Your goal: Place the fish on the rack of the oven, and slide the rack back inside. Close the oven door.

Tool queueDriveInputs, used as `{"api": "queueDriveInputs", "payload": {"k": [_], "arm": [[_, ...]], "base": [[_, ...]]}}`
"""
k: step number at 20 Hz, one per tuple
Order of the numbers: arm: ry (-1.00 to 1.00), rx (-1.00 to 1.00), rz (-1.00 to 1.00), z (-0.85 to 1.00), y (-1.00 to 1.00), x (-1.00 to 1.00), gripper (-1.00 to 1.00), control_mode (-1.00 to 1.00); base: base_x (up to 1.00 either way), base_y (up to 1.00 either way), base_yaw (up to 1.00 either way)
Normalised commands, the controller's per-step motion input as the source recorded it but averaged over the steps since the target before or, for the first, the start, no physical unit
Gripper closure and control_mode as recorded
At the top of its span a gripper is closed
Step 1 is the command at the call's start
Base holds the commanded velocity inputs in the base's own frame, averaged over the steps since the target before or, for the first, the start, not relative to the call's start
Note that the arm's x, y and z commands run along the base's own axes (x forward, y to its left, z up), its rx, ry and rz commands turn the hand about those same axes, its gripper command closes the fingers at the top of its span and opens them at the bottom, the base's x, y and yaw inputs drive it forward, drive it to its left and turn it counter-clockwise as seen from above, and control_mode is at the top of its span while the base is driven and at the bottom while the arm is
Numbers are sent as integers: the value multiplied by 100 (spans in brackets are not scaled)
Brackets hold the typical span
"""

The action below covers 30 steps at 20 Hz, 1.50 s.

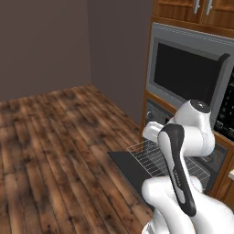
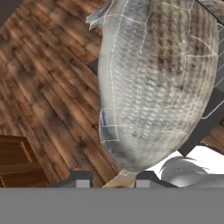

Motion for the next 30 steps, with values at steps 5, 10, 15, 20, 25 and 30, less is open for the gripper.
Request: {"api": "queueDriveInputs", "payload": {"k": [5, 10, 15, 20, 25, 30], "arm": [[0, -11, -17, -78, 0, 41, 100, -100], [0, -6, -24, -55, 0, 44, 100, -100], [7, 0, -13, -29, -7, 34, 100, -100], [5, 0, -7, -35, -23, 37, 100, -100], [2, 0, -5, -36, -30, 39, 100, -100], [1, 0, -4, -41, -24, 36, 100, -100]], "base": [[0, 0, 0], [0, 0, 0], [0, 0, 0], [0, 0, 0], [0, 0, 0], [0, 0, 0]]}}
